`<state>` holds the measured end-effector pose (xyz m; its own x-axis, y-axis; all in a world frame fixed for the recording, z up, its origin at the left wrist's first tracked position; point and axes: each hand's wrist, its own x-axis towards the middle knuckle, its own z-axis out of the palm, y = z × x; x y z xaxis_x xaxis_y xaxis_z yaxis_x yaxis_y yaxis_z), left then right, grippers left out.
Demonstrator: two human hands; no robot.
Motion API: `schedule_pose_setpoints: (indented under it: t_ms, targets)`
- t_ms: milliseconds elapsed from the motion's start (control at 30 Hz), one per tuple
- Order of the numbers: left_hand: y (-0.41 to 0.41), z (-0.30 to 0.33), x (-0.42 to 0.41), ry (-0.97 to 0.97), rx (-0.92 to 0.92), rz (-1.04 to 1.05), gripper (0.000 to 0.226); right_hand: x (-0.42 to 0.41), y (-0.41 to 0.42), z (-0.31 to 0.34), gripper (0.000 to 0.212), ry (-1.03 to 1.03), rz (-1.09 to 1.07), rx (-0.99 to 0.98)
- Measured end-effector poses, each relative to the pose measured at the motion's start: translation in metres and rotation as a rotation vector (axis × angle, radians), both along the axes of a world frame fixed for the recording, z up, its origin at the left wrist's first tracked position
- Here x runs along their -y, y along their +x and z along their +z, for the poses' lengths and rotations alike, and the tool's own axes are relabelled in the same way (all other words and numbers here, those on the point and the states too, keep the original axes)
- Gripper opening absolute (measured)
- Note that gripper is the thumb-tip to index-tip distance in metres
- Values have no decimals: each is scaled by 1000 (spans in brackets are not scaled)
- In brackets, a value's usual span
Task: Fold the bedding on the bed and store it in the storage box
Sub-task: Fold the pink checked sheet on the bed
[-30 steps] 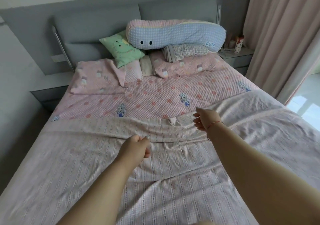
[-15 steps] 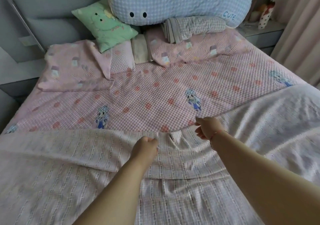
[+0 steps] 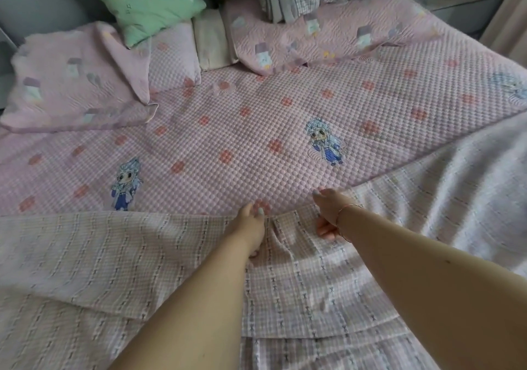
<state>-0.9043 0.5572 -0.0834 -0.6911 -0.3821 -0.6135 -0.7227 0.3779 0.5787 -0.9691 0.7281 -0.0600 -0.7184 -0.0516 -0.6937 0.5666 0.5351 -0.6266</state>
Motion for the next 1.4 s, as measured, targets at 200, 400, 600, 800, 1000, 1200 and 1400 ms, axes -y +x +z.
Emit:
schedule_pose_setpoints:
  t_ms: [200, 400, 600, 800, 1000, 1200, 1400]
  targets:
    - [-22, -11, 5, 25, 132, 181, 58, 3, -22, -1, 30, 141, 230, -12]
    - [-69, 15, 22, -105, -284, 148, 58, 17, -45, 23, 45, 97, 63, -364]
    - [-75, 44, 13, 239, -415, -7, 66, 27, -48, 33, 52, -289, 99, -465]
    - [-26, 9, -6, -9, -430, -198, 59, 26, -11, -1, 49, -66, 266, -388]
    - [63, -18, -34, -633, -318, -272, 58, 10, 36, -30, 56, 204, 476, -367]
    - [92, -13, -41, -431, 47, -459, 66, -4, 77, -20, 56, 247, 496, -178]
    - [129, 13, -42, -89, 187, -337, 66, -20, 125, -13, 51, 261, 575, -97]
